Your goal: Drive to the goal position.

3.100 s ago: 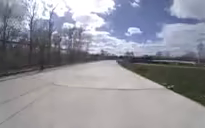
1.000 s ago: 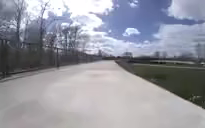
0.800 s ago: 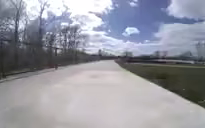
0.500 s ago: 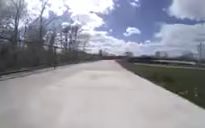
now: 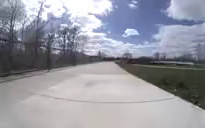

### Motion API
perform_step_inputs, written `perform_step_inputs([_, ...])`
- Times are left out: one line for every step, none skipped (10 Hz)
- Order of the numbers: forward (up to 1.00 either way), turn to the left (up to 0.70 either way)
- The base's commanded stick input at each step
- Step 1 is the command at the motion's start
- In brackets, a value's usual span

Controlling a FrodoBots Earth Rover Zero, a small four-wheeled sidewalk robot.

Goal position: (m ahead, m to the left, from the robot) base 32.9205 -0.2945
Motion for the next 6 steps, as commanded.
perform_step_inputs([1.0,0.0])
perform_step_inputs([1.0,0.0])
perform_step_inputs([1.0,0.0])
perform_step_inputs([1.0,0.0])
perform_step_inputs([1.0,0.0])
perform_step_inputs([1.0,0.0])
